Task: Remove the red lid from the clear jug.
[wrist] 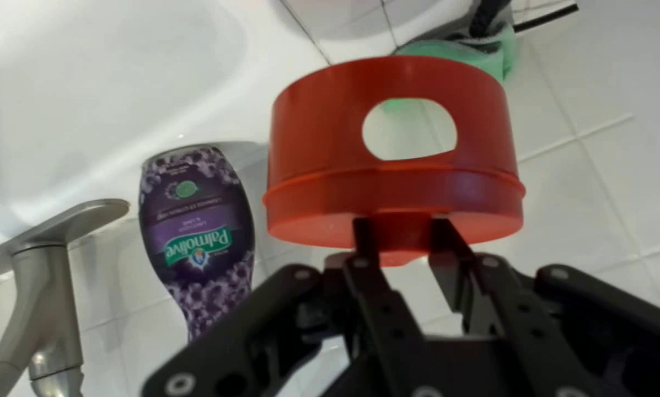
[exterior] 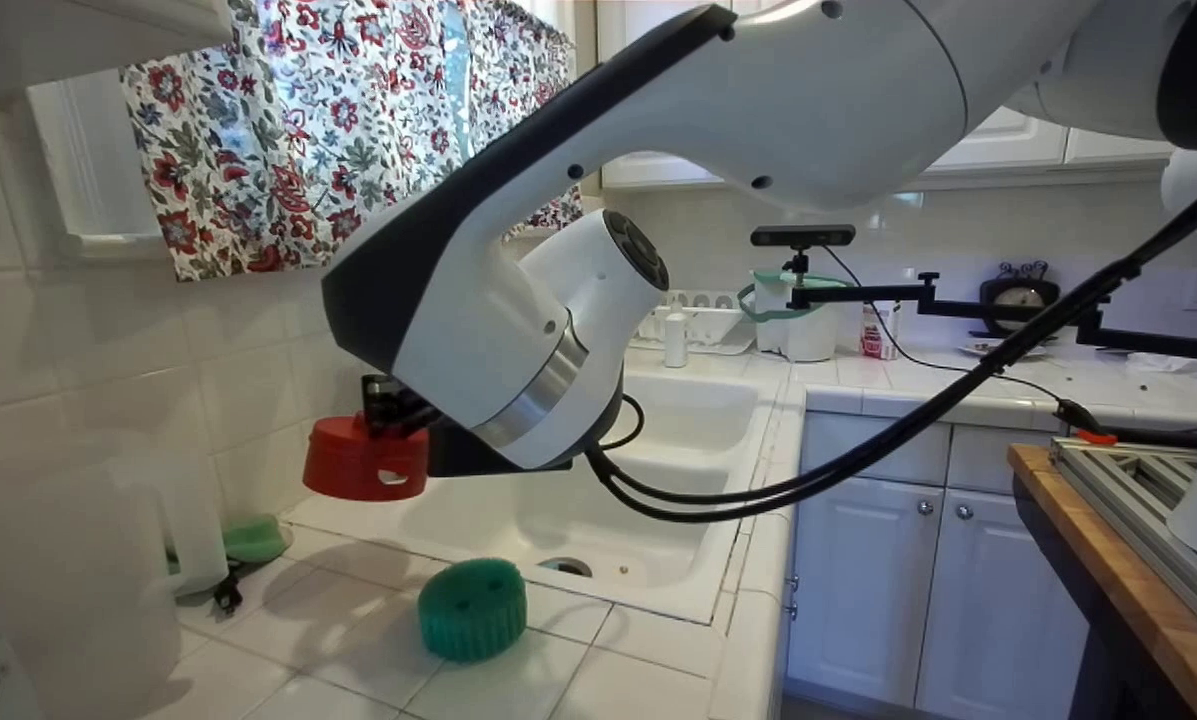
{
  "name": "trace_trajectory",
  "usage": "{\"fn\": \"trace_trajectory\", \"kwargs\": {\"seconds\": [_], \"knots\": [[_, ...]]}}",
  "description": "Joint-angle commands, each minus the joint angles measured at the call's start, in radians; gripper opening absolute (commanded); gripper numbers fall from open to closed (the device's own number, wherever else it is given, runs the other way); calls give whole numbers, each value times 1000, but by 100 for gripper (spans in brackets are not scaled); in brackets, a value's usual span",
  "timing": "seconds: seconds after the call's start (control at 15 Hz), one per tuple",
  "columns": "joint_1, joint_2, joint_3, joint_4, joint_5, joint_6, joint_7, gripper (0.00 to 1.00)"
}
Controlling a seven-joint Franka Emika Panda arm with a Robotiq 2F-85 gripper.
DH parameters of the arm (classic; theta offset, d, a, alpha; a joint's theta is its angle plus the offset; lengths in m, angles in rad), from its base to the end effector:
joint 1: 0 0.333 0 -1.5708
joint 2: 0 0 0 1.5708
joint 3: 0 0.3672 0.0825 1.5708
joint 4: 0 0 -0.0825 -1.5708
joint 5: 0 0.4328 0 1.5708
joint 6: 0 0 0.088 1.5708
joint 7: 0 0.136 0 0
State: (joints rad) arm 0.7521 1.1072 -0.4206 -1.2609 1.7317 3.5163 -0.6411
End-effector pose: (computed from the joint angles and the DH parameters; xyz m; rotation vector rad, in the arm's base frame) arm 0.7733 0.2446 0.1807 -2.5579 0.7161 -1.5196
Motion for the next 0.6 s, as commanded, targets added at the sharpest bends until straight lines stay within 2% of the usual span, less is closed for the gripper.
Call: {"fn": "trace_trajectory", "kwargs": {"seconds": [0.0, 0.53], "knots": [[-35, -68, 73, -78, 43, 47, -132, 7], [-166, -78, 246, -52, 56, 46, -392, 7]]}}
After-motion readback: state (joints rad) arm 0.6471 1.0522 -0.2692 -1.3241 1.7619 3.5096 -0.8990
